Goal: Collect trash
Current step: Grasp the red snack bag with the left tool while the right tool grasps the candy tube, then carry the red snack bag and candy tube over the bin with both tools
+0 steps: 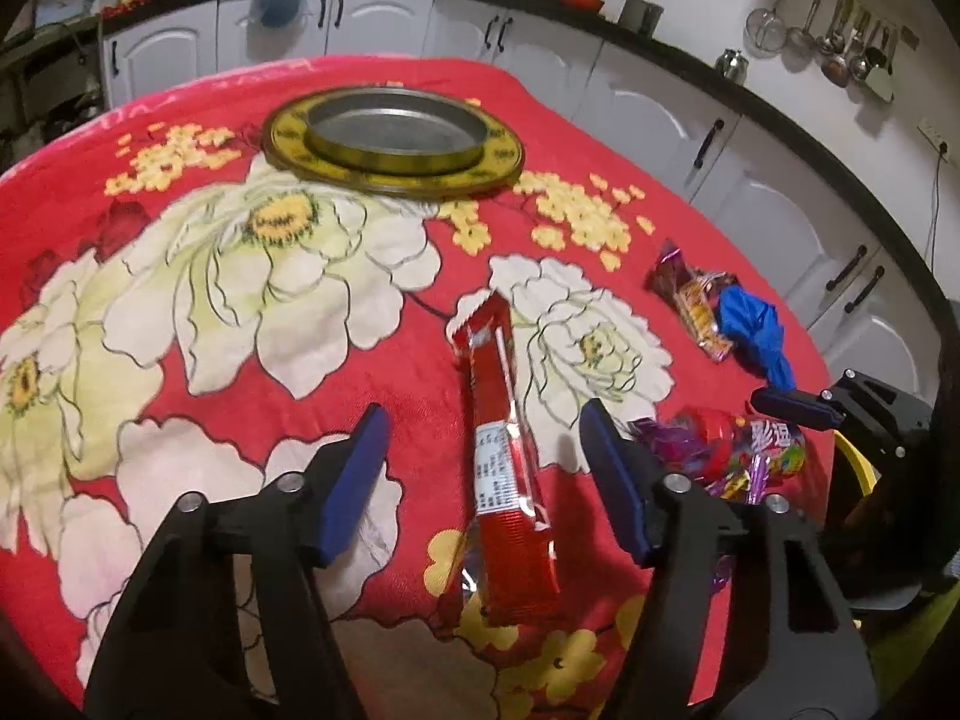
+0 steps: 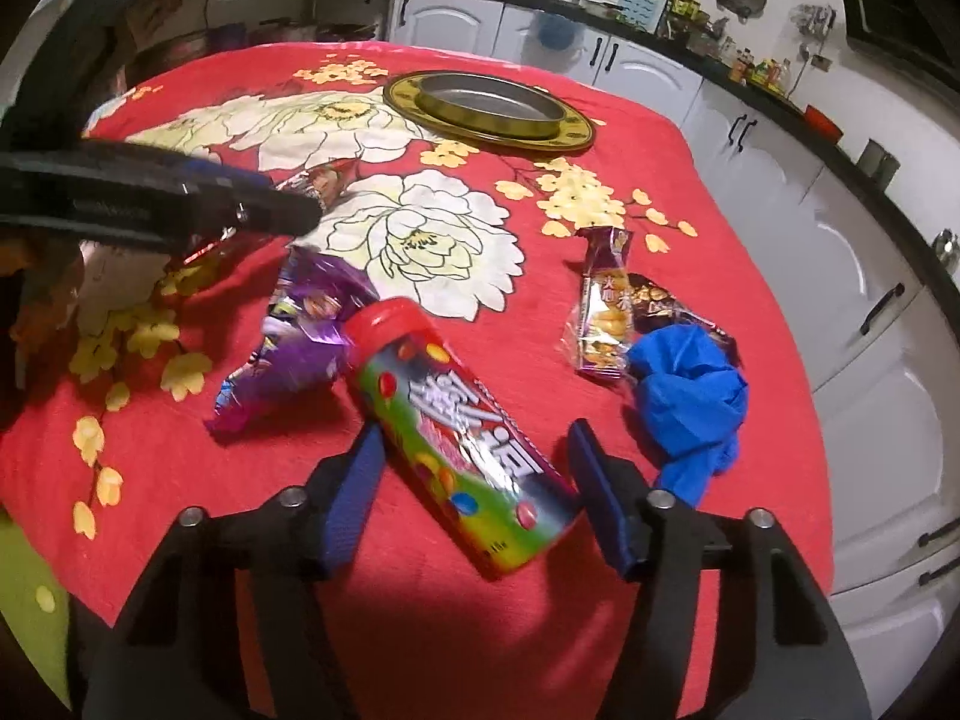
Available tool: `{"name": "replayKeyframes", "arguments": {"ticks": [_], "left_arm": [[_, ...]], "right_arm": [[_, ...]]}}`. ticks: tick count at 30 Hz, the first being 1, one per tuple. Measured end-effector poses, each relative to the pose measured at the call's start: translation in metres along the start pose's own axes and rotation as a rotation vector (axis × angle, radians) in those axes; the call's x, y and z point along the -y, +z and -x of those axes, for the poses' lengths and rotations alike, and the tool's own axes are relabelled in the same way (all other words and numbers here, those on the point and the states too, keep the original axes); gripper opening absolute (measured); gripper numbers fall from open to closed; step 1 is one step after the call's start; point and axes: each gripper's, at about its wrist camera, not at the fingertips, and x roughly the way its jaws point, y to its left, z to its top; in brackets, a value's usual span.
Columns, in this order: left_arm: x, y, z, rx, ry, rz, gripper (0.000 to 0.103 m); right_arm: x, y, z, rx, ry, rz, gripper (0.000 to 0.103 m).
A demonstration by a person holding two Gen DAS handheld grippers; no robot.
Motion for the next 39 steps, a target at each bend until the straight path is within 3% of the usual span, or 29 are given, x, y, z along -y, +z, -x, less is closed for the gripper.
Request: {"name": "replayKeyframes", "arguments": {"ticks": [2, 5, 10, 24, 39], "left_arm": [[-0.001, 0.000, -0.001, -0.005, 0.004, 0.000, 0.047], [-0.004, 0.000, -0.002, -0.009, 0.013, 0.002, 0.030], [-0.009, 0.002, -0.002, -0.013, 0.005, 0.019, 0.012], [0.003, 0.010, 0.019, 0.056, -0.028, -0.007, 0.008], [0.030, 0.015, 0.051, 0.148, -0.099, -0.060, 0.008]], "right_arm": [[0.001, -0.001, 0.000, 0.000, 0.023, -0.029, 0.048], [0.000, -0.003, 0.001, 0.006, 0.031, -0.072, 0.042], [-0.003, -0.008, 0.007, 0.022, 0.029, -0.154, 0.035], [0.000, -0.021, 0.038, 0.139, 0.048, -0.338, 0.029], [0.006, -0.022, 0.072, 0.235, 0.029, -0.403, 0.029]]}}
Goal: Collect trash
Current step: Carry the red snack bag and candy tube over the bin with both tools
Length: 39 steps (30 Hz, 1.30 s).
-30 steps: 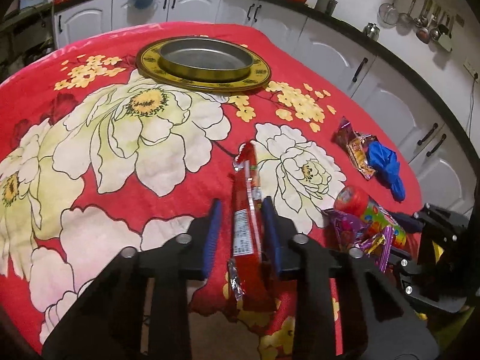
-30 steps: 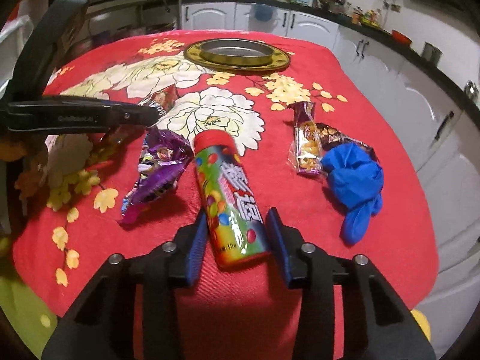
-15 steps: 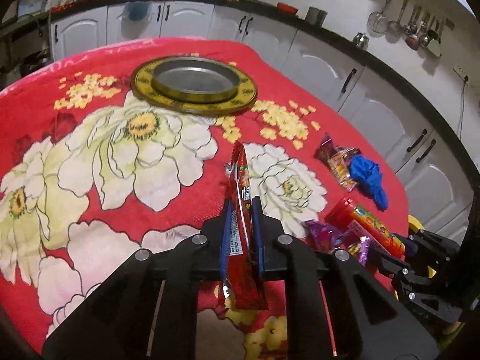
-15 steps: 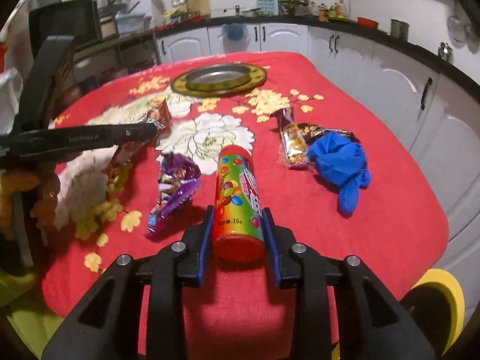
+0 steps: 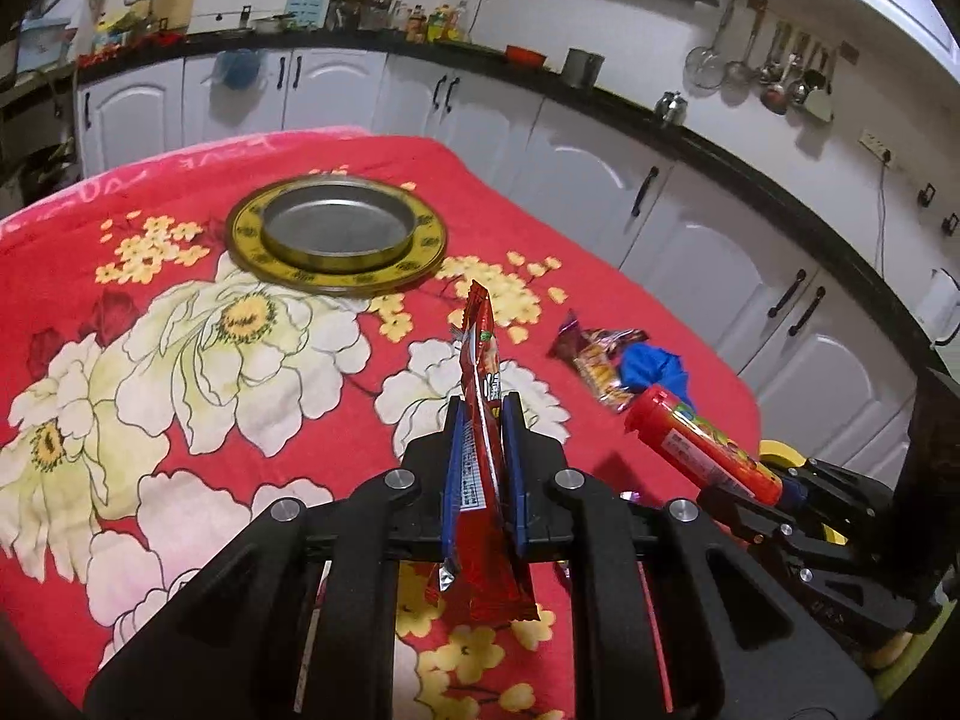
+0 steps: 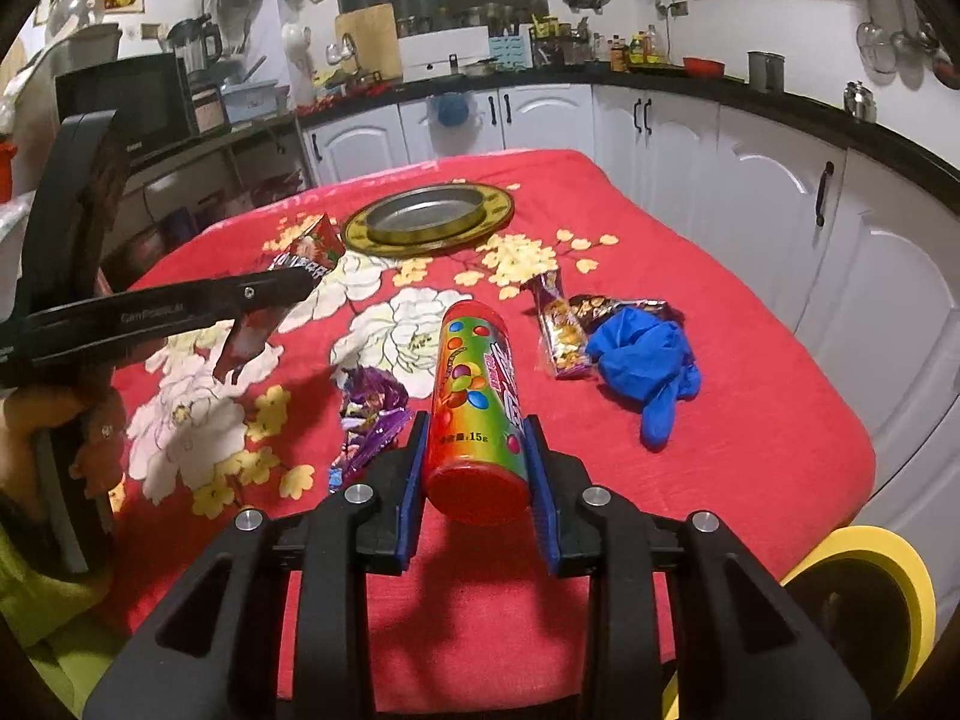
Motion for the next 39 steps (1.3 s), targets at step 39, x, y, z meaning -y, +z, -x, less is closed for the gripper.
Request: {"name": "replayKeyframes", "arguments": {"ticks": [39], "left_arm": [[0.118, -0.010, 0.046, 0.095, -0.250, -0.142, 0.008]], "right_arm": [[0.070, -0.043, 0.137, 0.163, -0.178, -0.144, 0.029]]}}
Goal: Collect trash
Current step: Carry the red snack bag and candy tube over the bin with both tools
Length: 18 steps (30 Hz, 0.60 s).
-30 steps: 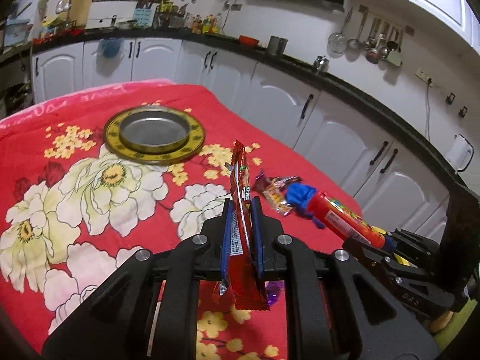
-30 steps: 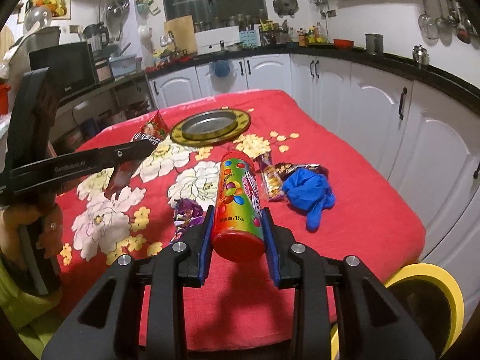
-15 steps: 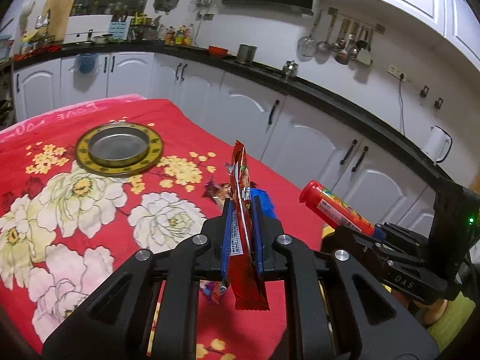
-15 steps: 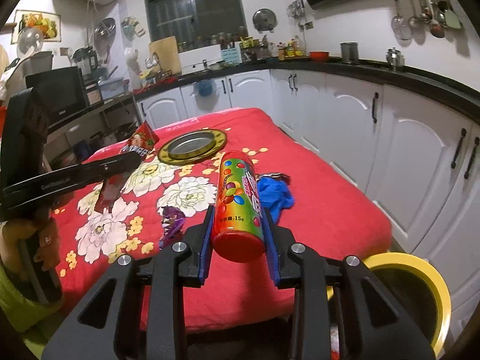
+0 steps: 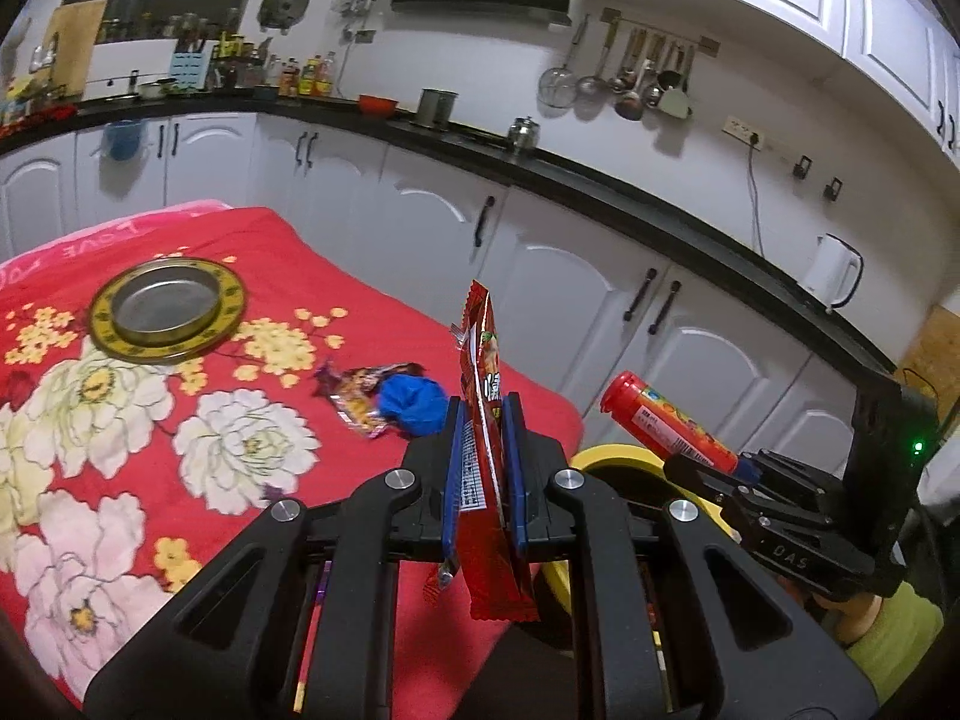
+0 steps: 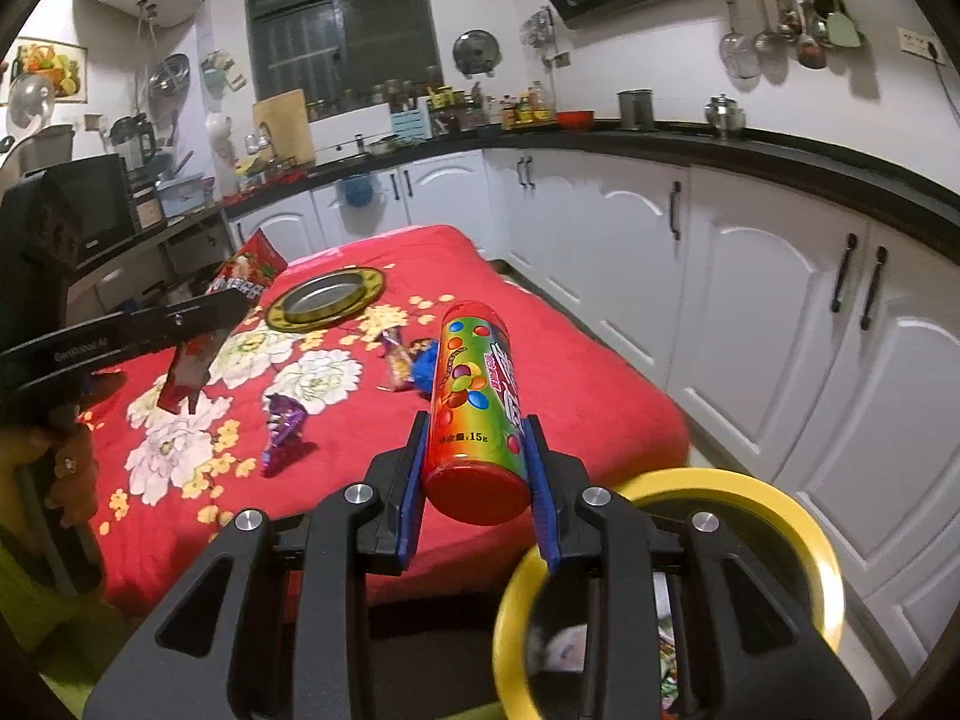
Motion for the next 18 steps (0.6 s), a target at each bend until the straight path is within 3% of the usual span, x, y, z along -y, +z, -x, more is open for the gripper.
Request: {"name": "replayKeyframes", "arguments": {"ticks": [18], "left_arm": [[0.077, -0.010, -0.038, -0.057, -0.143, -0.087, 0.008]], "right_arm": [[0.053, -0.029, 0.039, 0.002, -0.124, -0.073, 0.029]]}}
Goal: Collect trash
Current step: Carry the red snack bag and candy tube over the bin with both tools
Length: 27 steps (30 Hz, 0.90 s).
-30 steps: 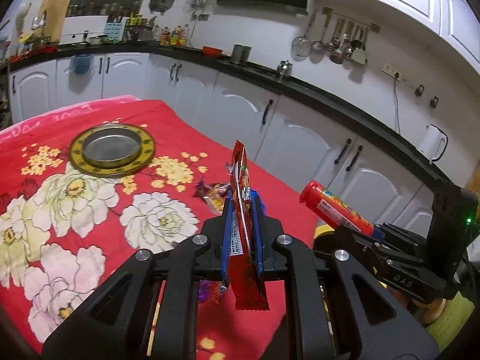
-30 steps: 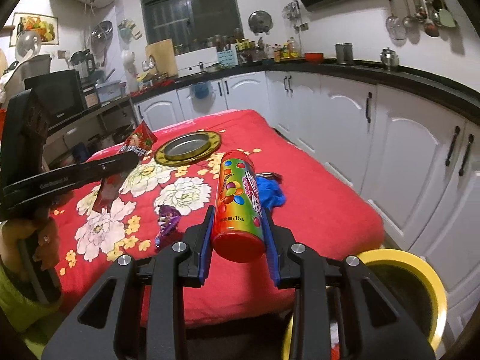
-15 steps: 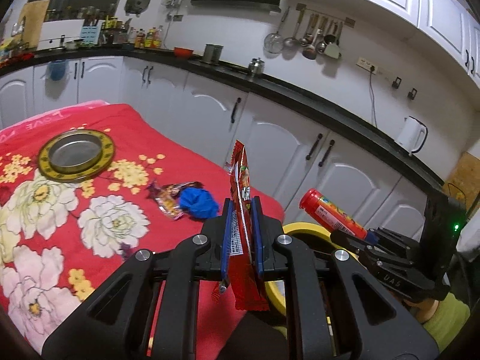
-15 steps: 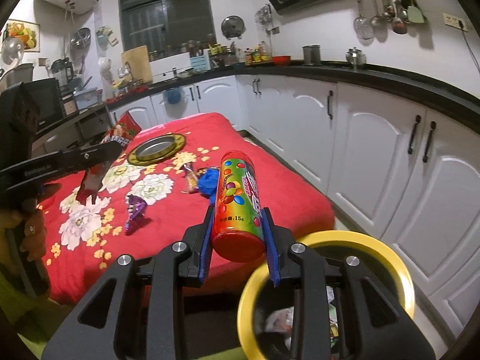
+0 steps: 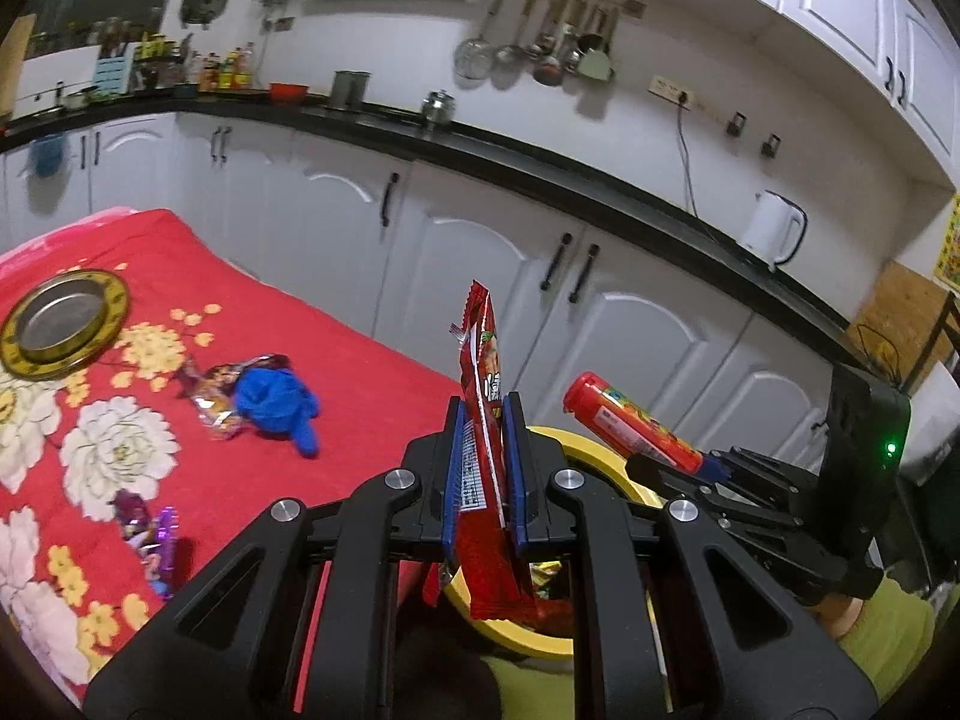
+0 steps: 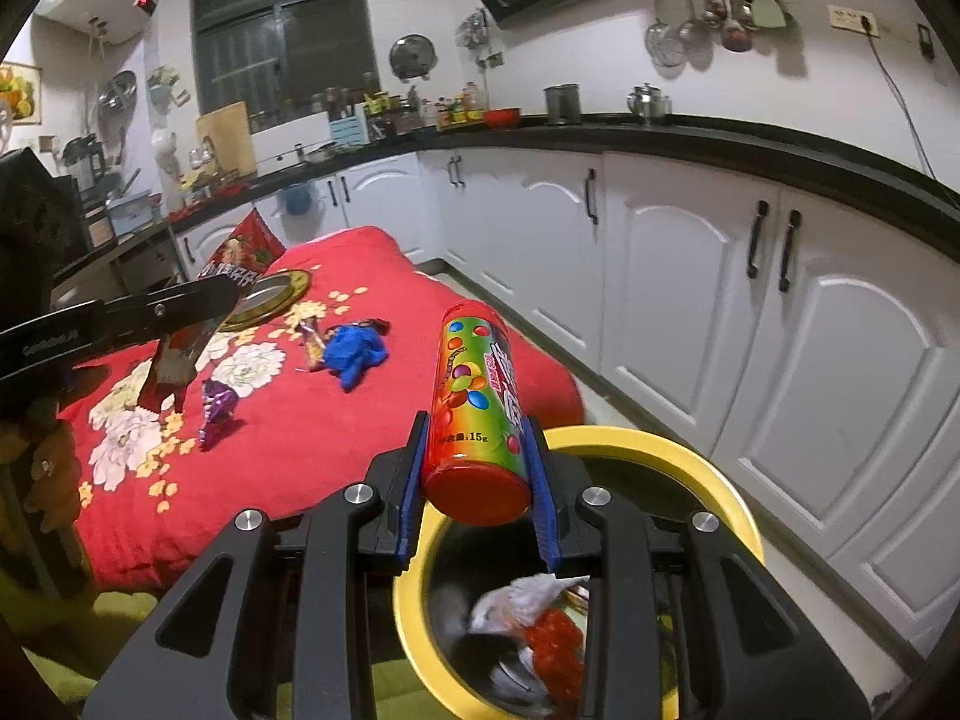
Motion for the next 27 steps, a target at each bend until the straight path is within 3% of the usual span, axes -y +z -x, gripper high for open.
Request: {"name": "replayKeyframes", "arguments": {"ticks": [13, 27], "left_arm": [[0.029, -0.021, -0.036, -0.089, -0.073, -0.041, 0.008], [0.052, -0.039, -0.073, -0.194, -0.115, -0.080, 0.008]], "right_arm": [[0.035, -0.022, 0.010, -0.022, -0.068, -0.055, 0.029], [0.059, -0.049, 0.005, -0.082, -0.082, -0.101, 0.029]]}}
